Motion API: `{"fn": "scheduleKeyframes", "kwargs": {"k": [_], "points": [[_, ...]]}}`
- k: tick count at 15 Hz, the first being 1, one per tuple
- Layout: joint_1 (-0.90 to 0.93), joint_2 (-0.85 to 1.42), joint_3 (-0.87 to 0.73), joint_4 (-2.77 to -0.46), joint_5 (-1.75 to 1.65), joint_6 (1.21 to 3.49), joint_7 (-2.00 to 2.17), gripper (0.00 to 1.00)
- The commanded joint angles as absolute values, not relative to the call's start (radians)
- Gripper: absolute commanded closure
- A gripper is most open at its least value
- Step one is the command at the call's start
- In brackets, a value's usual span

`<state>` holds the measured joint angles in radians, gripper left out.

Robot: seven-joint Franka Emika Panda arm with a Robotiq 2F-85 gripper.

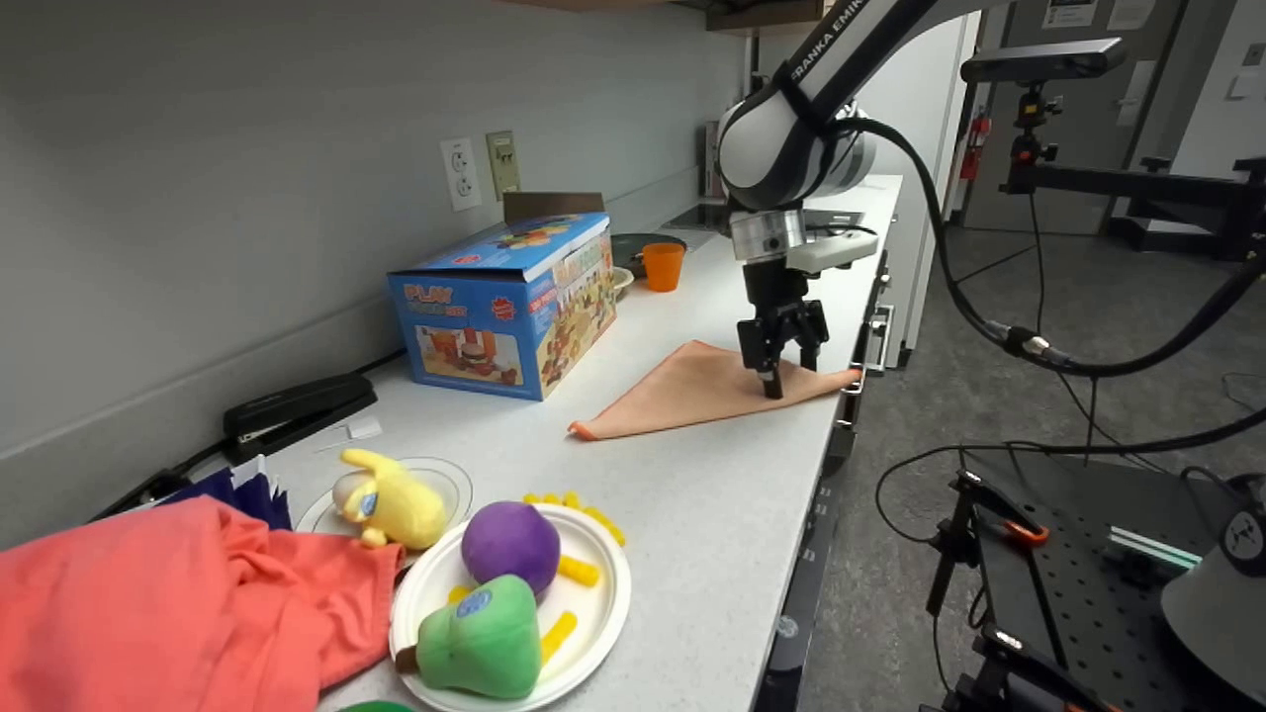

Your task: Unfold the orange towel

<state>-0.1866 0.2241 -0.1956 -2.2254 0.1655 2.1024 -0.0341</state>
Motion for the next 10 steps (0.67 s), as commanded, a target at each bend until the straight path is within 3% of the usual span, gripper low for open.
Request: {"fn": "scheduleKeyframes", "kwargs": {"k": [1,2,3,5,8,10], "points": [[-0.210,0.239,-0.183,-2.209,0.191,2.069,-0.085,0.50],[-0.208,0.237,-0.185,-2.210,0.182,2.072,-0.075,0.47],[-0.204,0.234,-0.187,-2.213,0.169,2.084,-0.058,0.18],[-0.194,0.226,-0.191,-2.225,0.144,2.118,-0.022,0.20],[-0.173,0.209,-0.197,-2.252,0.091,2.243,0.075,0.01],[-0.163,0.204,-0.195,-2.255,0.068,2.312,0.130,0.00]]}}
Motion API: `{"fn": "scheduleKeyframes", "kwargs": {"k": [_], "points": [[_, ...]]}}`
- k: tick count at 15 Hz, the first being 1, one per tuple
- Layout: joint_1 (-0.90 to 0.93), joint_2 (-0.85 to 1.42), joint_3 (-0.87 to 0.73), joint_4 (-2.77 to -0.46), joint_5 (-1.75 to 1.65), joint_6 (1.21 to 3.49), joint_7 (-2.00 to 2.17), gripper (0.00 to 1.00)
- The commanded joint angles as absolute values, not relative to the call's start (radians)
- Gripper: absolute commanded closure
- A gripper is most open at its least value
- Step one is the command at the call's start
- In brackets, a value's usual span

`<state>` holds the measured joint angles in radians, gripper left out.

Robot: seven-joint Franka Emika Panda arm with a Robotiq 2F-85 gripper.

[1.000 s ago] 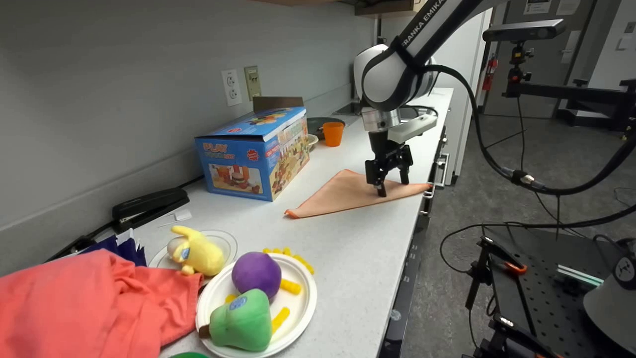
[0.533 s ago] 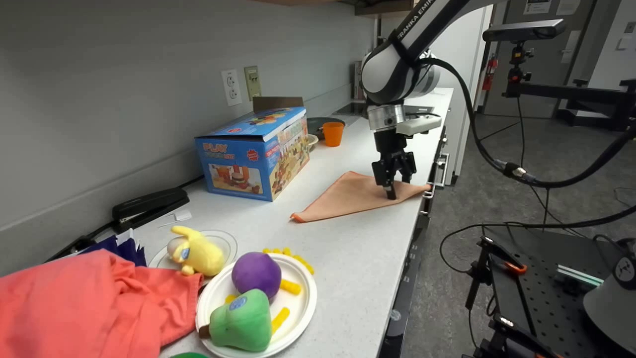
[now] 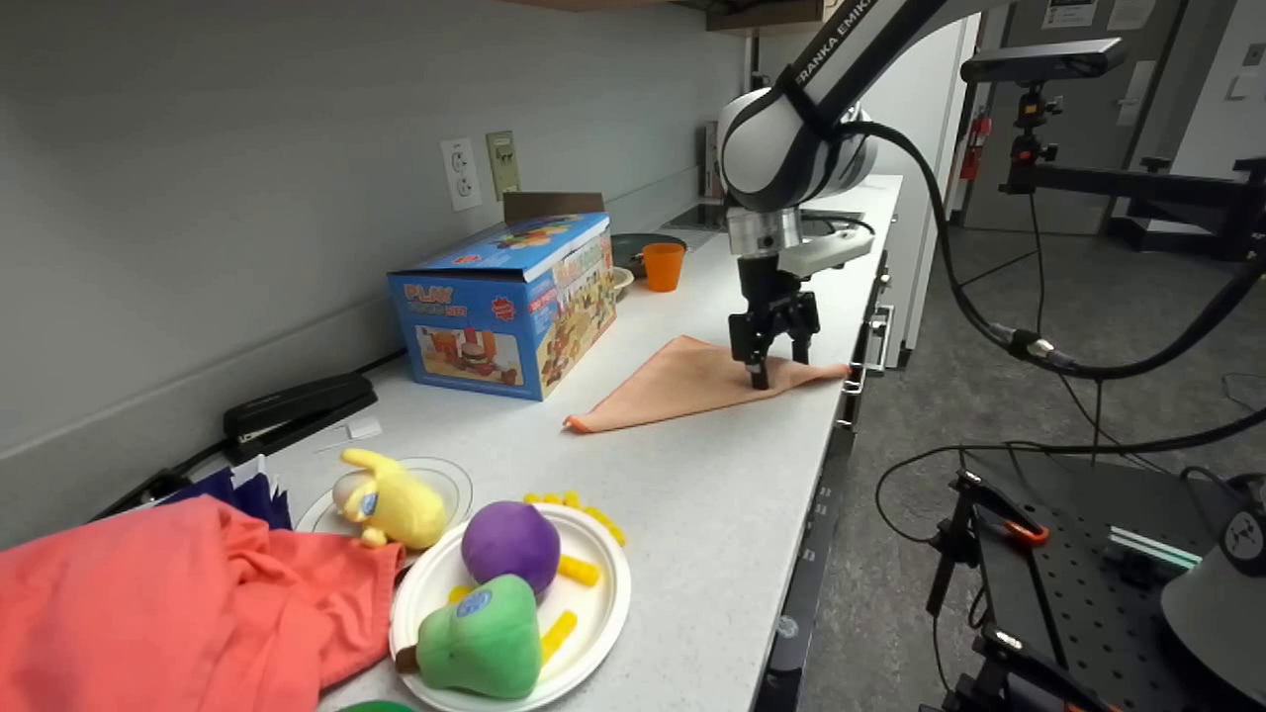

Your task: Unfold the orange towel

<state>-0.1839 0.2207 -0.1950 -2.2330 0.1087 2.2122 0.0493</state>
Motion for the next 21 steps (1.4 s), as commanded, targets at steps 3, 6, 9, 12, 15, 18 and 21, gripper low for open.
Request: {"fn": "scheduleKeyframes", "kwargs": {"k": [3,6,9,12,15,18,21], "points": [[-0.141,0.192,-0.195,-2.260,0.023,2.404,0.218,0.00],[-0.114,0.174,-0.190,-2.262,-0.014,2.441,0.285,0.00],[-0.087,0.183,-0.180,-2.246,-0.037,2.458,0.336,0.00],[-0.065,0.198,-0.177,-2.225,-0.063,2.491,0.394,0.00],[-0.050,0.205,-0.180,-2.221,-0.095,2.526,0.445,0.05],[-0.037,0.210,-0.178,-2.230,-0.114,2.557,0.494,0.34],[-0.020,0.221,-0.176,-2.234,-0.121,2.570,0.531,0.52]]}}
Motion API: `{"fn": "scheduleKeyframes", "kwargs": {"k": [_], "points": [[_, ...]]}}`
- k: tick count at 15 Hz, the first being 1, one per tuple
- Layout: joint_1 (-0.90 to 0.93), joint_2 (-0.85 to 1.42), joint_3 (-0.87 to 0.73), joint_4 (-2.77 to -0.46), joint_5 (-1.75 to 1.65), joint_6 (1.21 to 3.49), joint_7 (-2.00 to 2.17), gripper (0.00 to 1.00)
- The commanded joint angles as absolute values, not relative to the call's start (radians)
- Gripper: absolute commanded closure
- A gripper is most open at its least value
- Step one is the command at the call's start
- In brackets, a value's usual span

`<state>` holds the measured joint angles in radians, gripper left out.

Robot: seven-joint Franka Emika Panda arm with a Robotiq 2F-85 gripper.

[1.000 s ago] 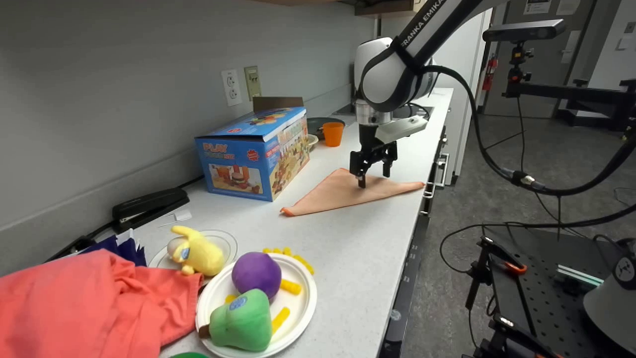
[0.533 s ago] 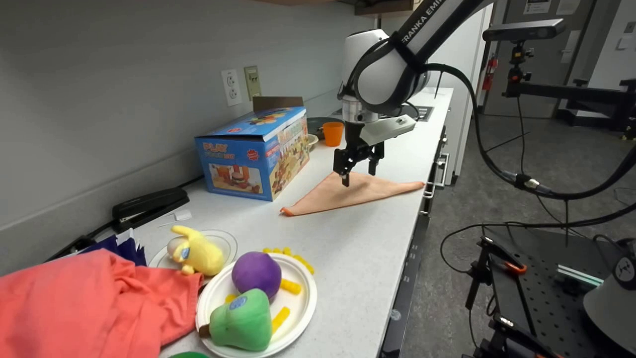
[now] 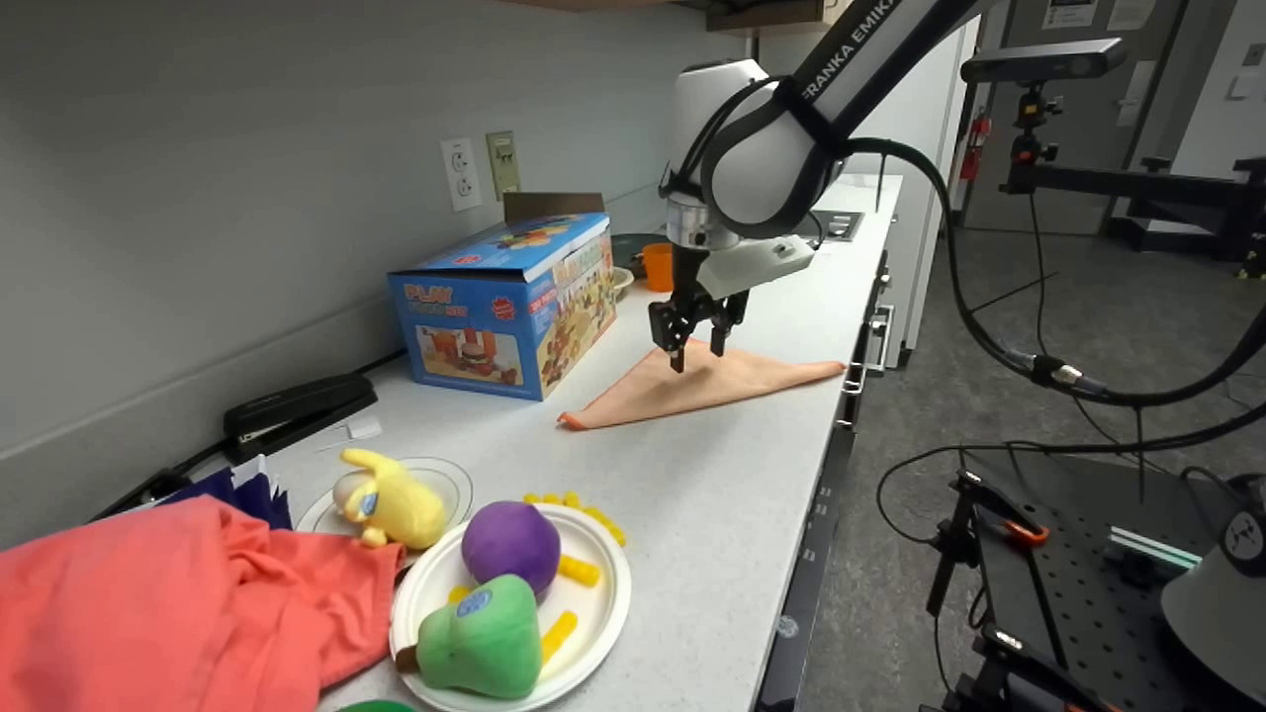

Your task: Unfold the orange towel

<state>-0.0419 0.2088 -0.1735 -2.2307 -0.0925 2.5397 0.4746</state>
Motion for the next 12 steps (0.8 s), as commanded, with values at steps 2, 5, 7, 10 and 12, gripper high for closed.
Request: {"fn": "scheduleKeyframes", "kwargs": {"k": [2,5,7,10,12], "points": [[-0.004,0.228,-0.180,-2.238,-0.132,2.588,0.571,0.18],[0.028,0.214,-0.193,-2.273,-0.185,2.645,0.647,0.11],[0.006,0.230,-0.177,-2.248,-0.149,2.612,0.603,0.21],[0.013,0.230,-0.177,-2.257,-0.160,2.624,0.619,0.11],[0.012,0.229,-0.179,-2.257,-0.160,2.625,0.619,0.11]]}}
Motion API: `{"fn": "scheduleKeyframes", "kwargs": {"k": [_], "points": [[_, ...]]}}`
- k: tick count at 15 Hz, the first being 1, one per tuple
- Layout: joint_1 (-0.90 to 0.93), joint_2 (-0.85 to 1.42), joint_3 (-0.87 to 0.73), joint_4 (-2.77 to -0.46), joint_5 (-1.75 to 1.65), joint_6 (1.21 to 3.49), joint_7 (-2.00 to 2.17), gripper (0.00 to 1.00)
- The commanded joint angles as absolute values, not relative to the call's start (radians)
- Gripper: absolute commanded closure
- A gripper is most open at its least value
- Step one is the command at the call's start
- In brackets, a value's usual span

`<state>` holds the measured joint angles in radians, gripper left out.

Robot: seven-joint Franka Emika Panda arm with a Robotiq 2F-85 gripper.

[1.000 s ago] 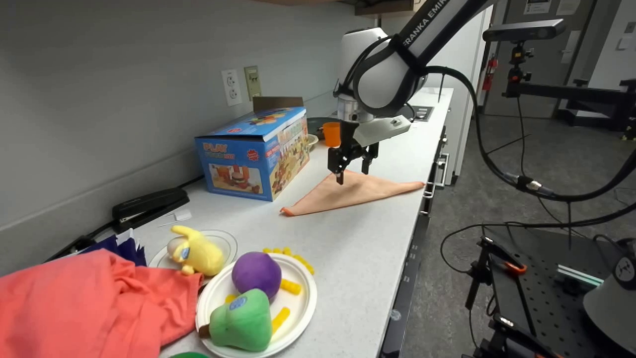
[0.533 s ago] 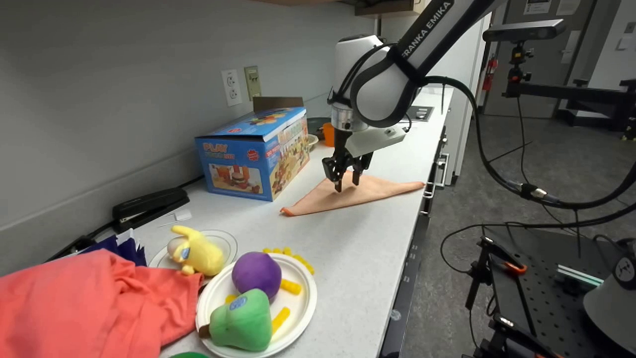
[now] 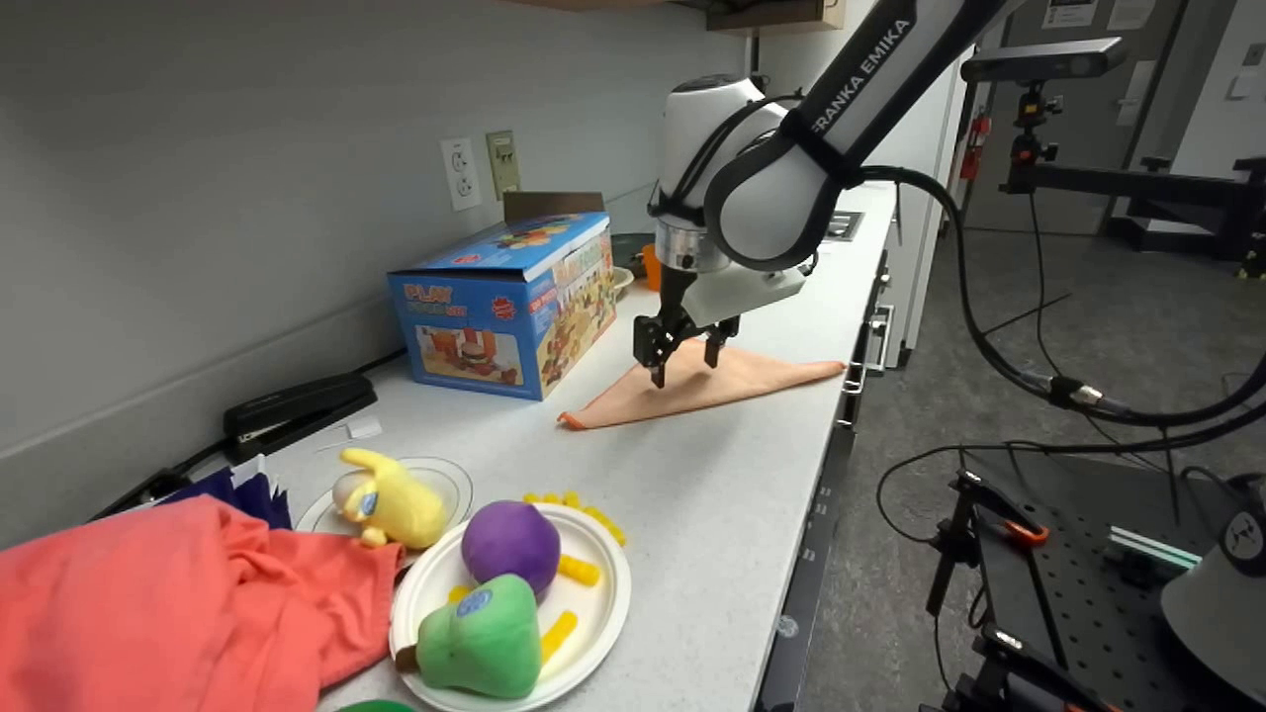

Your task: Unfold the orange towel

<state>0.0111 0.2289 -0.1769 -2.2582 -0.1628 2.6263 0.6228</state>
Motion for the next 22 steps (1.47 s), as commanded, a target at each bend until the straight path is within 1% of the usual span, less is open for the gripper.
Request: {"fn": "scheduleKeyframes", "kwargs": {"k": [1,2,4,14,16,17,20,21,22], "points": [[0.012,0.229,-0.179,-2.257,-0.160,2.625,0.619,0.11],[0.012,0.229,-0.179,-2.257,-0.160,2.625,0.619,0.03],[0.010,0.241,-0.192,-2.228,-0.169,2.606,0.639,0.00],[-0.019,0.357,-0.238,-2.061,-0.141,2.619,0.615,0.00],[-0.031,0.384,-0.233,-2.030,-0.113,2.614,0.598,0.09],[-0.034,0.396,-0.232,-2.018,-0.103,2.616,0.594,0.09],[-0.032,0.418,-0.232,-1.993,-0.079,2.615,0.599,0.20],[-0.031,0.424,-0.233,-1.986,-0.072,2.616,0.600,0.31],[-0.031,0.429,-0.233,-1.981,-0.068,2.616,0.598,0.30]]}}
